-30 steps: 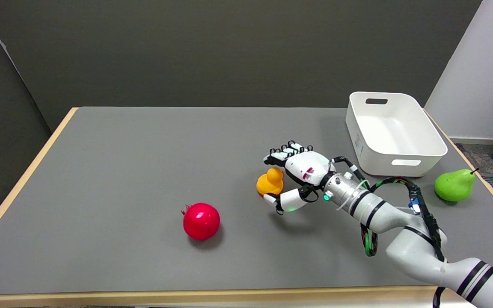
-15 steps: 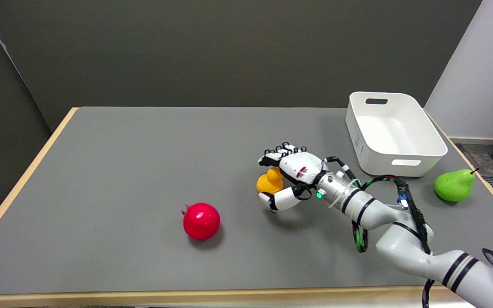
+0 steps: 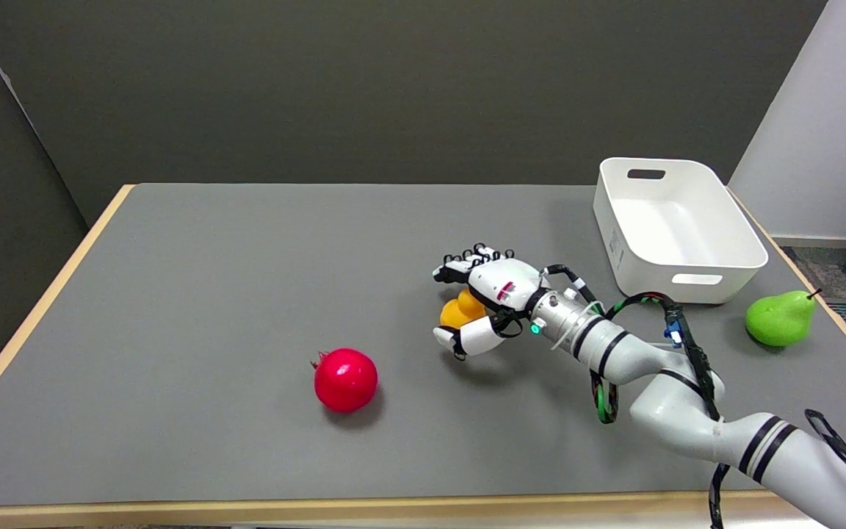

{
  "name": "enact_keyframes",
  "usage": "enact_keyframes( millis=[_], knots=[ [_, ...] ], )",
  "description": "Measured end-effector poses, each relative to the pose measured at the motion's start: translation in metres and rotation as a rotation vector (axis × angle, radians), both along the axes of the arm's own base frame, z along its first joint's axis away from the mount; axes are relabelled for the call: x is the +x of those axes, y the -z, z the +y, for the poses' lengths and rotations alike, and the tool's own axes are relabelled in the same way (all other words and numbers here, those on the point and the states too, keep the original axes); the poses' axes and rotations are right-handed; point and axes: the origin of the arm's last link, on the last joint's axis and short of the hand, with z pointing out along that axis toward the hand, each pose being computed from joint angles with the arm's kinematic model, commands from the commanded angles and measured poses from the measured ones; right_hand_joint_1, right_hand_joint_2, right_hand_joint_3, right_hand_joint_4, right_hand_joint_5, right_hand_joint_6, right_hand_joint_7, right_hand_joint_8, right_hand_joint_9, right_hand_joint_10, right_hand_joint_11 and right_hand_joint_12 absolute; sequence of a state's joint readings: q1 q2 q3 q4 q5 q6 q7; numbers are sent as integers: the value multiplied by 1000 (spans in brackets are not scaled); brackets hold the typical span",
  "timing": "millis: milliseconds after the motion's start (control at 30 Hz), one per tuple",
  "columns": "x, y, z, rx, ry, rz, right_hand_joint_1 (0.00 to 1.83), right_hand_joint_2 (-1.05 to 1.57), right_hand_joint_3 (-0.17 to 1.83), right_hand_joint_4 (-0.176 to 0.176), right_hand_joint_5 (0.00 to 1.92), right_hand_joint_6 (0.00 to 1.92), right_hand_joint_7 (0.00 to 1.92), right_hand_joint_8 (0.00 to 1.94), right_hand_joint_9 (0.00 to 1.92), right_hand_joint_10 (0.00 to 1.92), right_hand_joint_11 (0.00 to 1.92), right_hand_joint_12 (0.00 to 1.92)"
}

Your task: Pick up the yellow duck.

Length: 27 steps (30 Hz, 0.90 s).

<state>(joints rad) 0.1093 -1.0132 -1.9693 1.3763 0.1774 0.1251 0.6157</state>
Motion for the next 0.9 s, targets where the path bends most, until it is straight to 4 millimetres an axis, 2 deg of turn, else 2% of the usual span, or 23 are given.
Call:
enact_keyframes(
  millis=[200,567,633,767,833,867,900],
  knots=[
    [-4,-1,-1,-6,12,-6,486,644,864,-76,271,495,385,402,209,683,-1,1041],
    [-9,-5,-1,-16,27,-9,611,635,919,-73,270,509,390,430,236,719,28,1116],
    [-10,-6,-1,-18,28,-7,667,642,928,-72,270,512,397,440,258,753,51,1140],
    [-10,-8,-1,-19,28,-4,851,724,919,-58,320,584,499,538,403,962,212,1306],
    [-10,-8,-1,-18,25,-4,921,820,899,-42,379,957,647,838,565,1162,395,1520],
    [-10,-9,-1,-17,22,-5,1004,952,687,-76,412,1217,717,1050,627,1227,470,1603],
    [-10,-9,-1,-16,18,-6,1099,1105,401,-128,440,1464,769,1254,666,1260,520,1655]
  ],
)
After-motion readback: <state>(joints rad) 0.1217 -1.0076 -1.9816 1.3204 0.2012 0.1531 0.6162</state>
